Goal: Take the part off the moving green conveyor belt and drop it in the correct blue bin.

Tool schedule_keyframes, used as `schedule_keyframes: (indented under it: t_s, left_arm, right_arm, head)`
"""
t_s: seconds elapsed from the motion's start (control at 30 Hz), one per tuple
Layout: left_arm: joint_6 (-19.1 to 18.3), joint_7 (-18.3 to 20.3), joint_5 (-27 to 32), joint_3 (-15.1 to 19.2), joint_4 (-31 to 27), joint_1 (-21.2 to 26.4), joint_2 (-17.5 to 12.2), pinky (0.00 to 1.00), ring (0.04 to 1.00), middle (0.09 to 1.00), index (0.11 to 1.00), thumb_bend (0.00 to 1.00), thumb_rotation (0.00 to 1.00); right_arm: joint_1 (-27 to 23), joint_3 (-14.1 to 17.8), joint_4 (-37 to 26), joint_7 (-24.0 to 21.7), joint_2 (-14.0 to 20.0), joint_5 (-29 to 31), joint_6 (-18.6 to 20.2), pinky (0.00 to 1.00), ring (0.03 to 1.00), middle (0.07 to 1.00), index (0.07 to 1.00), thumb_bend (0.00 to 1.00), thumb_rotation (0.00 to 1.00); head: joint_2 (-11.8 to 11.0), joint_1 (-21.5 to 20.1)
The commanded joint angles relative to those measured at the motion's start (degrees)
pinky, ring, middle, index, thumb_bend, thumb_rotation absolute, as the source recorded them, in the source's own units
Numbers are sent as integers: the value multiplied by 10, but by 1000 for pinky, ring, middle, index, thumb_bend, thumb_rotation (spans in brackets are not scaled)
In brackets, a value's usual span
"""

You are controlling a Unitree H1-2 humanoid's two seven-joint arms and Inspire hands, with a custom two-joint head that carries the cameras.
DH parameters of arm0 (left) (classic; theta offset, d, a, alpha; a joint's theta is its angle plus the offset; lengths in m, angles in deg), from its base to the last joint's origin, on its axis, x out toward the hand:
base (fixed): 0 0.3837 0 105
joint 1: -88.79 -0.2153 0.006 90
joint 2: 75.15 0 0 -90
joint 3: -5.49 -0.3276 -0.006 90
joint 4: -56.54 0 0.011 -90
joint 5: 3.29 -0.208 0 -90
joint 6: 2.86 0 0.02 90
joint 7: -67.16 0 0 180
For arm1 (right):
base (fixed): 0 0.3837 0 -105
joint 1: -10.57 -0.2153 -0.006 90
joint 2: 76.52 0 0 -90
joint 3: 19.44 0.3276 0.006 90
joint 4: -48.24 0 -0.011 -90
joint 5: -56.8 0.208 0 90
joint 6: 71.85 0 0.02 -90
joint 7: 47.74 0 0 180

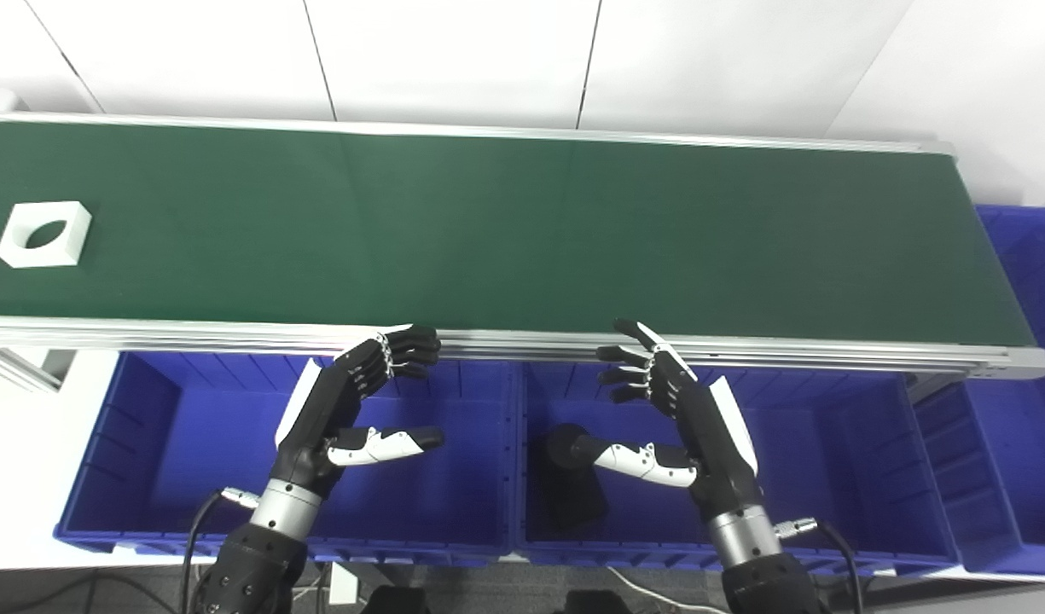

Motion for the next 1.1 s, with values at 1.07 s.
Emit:
schedule_keyframes:
  t_s: [1.07]
  left_arm:
    - [7, -5, -1, -3, -17, 7, -1, 647, 697, 722, 717, 816, 341]
  right_arm:
    - [-8, 2, -9, 0, 1, 3, -28, 622, 694, 766, 888, 776, 342]
  head:
    - [1, 1]
